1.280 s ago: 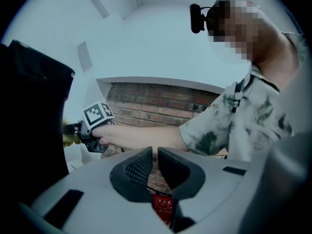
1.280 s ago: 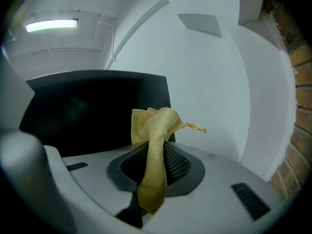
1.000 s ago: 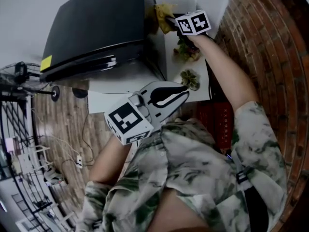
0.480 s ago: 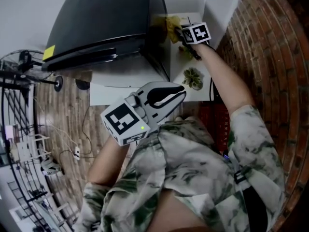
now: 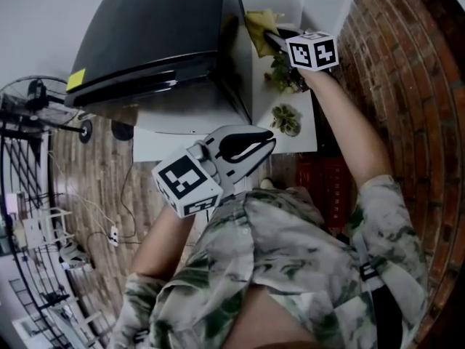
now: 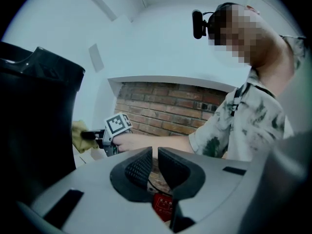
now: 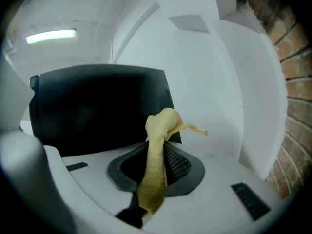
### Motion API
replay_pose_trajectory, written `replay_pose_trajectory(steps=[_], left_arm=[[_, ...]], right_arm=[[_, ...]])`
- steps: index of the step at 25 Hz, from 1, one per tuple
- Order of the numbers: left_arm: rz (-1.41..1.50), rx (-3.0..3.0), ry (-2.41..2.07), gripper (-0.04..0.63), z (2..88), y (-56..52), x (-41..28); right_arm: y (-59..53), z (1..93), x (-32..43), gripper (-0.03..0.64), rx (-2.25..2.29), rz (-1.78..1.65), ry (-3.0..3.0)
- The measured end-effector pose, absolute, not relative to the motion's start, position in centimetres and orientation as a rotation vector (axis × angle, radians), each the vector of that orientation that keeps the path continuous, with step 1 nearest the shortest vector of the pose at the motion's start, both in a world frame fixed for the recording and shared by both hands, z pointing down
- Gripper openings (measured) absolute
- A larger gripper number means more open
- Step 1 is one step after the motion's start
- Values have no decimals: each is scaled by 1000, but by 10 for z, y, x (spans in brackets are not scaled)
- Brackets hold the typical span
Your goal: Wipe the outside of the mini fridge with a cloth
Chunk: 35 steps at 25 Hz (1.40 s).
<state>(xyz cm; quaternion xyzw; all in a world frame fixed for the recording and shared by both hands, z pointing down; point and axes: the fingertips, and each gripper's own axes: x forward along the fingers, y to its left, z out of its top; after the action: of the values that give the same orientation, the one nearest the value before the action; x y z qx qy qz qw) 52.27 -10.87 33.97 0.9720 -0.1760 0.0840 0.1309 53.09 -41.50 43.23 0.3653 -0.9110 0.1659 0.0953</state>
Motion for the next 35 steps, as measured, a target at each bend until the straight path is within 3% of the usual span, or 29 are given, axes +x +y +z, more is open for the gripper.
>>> replay_pose_trajectory(steps=[11,35], left_arm=[[222,2815,-500,29,345,-98,527],[252,2753,-579,29,360,-94,505]], right_arm=[[-372,323,505,86,1005,410,-2960],[-369,541,492,86,994,591,-2595]])
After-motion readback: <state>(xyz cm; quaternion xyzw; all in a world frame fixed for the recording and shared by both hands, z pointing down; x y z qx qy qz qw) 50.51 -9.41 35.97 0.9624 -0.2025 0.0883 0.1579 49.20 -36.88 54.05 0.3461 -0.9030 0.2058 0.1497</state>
